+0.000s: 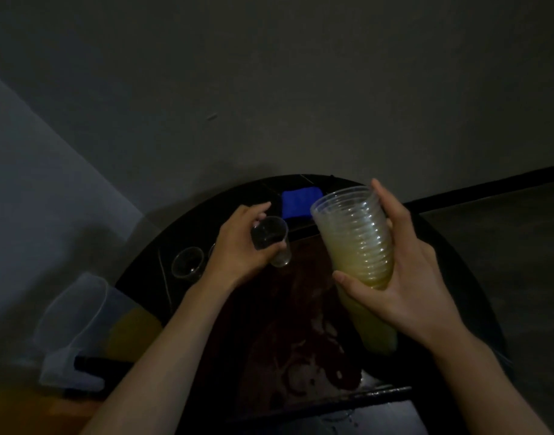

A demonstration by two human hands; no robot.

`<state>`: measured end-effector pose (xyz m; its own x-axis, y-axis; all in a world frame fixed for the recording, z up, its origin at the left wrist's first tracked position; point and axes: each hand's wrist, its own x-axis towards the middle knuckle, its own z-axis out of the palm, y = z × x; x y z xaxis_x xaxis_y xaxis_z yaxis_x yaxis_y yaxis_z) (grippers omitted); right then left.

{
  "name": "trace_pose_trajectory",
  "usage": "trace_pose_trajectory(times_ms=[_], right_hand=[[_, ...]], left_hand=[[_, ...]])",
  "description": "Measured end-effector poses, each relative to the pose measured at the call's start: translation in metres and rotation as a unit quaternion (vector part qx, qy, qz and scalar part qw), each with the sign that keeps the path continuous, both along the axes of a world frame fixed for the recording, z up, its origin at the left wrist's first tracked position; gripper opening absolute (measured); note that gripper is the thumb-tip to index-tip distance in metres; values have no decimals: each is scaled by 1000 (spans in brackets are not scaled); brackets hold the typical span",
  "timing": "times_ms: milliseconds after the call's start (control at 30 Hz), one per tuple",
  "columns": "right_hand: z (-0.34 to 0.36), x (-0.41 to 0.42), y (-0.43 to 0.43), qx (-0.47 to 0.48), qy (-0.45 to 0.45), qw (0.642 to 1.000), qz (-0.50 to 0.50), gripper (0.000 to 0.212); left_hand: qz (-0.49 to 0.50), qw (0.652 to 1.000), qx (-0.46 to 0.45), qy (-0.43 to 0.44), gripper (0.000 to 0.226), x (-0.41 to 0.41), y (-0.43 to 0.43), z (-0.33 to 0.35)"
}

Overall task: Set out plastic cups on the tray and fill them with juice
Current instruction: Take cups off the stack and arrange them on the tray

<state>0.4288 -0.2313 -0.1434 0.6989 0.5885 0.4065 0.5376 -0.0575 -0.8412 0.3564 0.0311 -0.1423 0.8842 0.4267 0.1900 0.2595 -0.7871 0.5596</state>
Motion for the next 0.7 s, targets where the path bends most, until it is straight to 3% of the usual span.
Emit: trace_pose_trajectory(times_ms=[300, 700], right_hand=[[-2, 2, 0, 8, 8, 1000, 2, 112], [-2, 2, 2, 7, 5, 1000, 3, 112]], left_hand=[[6, 996, 68, 63, 76, 1, 2, -19], [14, 992, 86, 88, 67, 2, 10, -18]])
